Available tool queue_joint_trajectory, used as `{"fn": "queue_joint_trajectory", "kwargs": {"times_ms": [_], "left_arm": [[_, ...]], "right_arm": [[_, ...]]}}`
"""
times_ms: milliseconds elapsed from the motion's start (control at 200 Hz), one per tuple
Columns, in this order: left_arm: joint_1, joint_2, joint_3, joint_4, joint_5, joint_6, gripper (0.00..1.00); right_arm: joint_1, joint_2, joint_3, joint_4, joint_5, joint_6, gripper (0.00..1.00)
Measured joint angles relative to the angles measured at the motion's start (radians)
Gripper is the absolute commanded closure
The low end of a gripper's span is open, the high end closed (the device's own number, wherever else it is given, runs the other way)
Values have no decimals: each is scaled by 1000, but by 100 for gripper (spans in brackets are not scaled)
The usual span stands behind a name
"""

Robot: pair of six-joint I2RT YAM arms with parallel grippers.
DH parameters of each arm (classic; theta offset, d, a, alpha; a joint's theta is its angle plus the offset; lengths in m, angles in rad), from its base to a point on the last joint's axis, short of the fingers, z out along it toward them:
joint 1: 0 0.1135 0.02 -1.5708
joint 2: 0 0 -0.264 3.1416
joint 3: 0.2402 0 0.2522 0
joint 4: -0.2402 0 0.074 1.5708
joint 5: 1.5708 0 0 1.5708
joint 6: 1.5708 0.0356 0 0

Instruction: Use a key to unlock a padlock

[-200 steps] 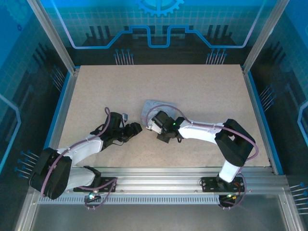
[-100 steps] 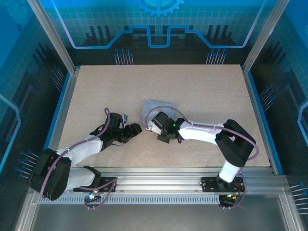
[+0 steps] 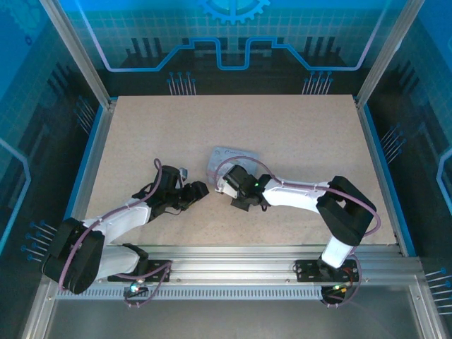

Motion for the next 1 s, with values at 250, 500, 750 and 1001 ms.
{"fn": "queue_joint_trajectory", "kwargs": {"times_ms": [250, 500, 750, 1001], "left_arm": [[0, 0, -8, 0, 0, 0, 35], [0, -1, -8, -2, 0, 0, 35], [0, -26, -8, -12, 0, 0, 35], [0, -32, -10, -27, 0, 0, 35]], "right_arm": [[11, 0, 12, 5, -7, 1, 100], [13, 3, 15, 7, -10, 5, 100], [24, 31, 42, 19, -19, 4, 100], [26, 34, 46, 33, -31, 4, 100]]}}
